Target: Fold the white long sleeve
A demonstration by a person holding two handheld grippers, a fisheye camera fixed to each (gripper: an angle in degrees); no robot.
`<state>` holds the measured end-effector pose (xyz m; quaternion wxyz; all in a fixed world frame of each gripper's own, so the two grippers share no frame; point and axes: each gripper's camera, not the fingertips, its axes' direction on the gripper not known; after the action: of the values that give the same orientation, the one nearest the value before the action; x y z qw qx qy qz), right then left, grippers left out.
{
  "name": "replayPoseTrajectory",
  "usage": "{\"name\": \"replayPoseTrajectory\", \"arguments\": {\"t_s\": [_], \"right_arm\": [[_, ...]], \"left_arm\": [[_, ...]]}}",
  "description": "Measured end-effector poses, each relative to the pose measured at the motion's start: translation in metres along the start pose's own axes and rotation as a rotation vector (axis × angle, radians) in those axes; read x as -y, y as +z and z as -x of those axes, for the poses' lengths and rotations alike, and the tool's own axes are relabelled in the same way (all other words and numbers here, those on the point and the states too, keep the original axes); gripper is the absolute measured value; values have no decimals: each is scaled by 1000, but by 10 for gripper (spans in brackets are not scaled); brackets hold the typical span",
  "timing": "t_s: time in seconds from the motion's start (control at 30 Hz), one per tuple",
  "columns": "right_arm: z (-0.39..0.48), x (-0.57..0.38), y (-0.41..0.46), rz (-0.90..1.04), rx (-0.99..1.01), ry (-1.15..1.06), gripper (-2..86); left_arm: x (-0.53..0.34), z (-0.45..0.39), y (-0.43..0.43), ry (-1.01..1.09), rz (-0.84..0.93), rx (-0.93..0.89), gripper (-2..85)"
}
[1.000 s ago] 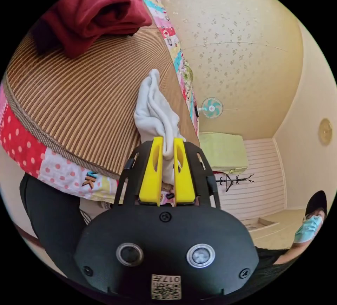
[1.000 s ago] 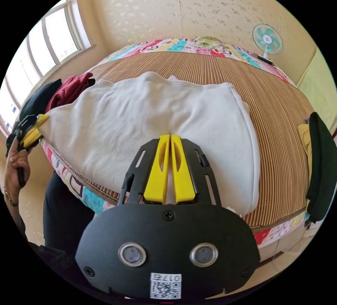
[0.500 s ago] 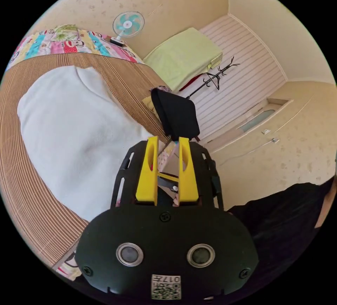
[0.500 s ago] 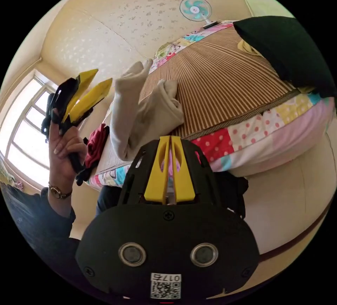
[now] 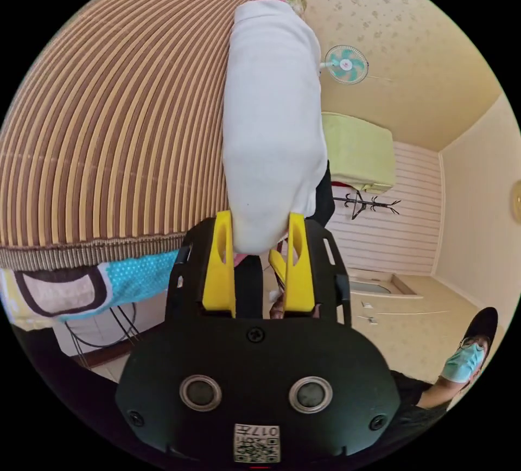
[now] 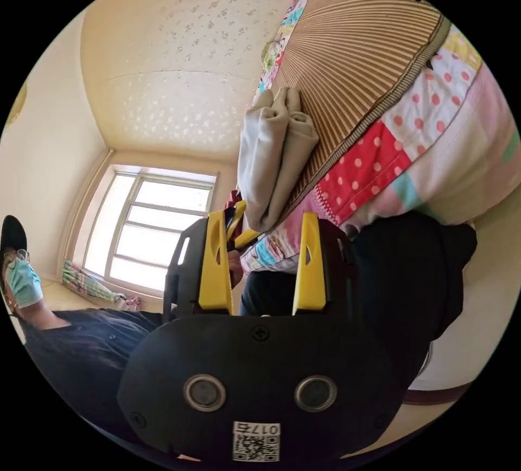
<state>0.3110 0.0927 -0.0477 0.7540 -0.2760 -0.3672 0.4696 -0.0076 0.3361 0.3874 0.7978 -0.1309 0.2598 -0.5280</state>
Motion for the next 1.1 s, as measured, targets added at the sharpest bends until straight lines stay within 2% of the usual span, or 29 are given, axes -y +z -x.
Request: {"name": "replayPoseTrajectory", "arguments": {"t_s": [0.13, 0.27, 0.33, 0.4, 0.5, 0.57, 0.7, 0.83, 0.9, 0.97, 1.03, 1.1], "right_arm": [[-12, -1, -10, -3, 107, 108, 221], [-21, -4, -10, 19, 300, 185, 228], [-18, -6, 0, 25, 467, 194, 188], [-14, -6, 3, 12, 547, 193, 124], [8, 11, 5, 14, 619, 66, 82], [36, 37, -8, -7, 628, -60, 72], [108, 111, -79, -147, 624, -359, 66], [141, 169, -180, -367, 509, -502, 72], [132, 190, -223, -446, 414, -494, 80], [104, 202, -265, -538, 282, -388, 89], [47, 190, -310, -663, 40, -147, 98], [1, 155, -332, -729, -97, 66, 97]], "left_arm": [[-25, -11, 4, 72, 92, -142, 80], [-89, -63, -10, 317, 206, -73, 76], [-122, -76, -17, 395, 239, -47, 76], [-154, -85, -26, 451, 232, -13, 78], [-188, -100, -50, 538, 148, 21, 86], [-207, -120, -69, 669, 109, 13, 104], [-222, -129, -93, 744, 73, 117, 128], [-224, -107, -119, 690, 21, 144, 129], [-223, -96, -125, 663, 2, 171, 128], [-222, -81, -129, 605, -24, 179, 127], [-221, -68, -131, 556, -44, 148, 126], [-219, -57, -130, 515, -54, 115, 125]]}}
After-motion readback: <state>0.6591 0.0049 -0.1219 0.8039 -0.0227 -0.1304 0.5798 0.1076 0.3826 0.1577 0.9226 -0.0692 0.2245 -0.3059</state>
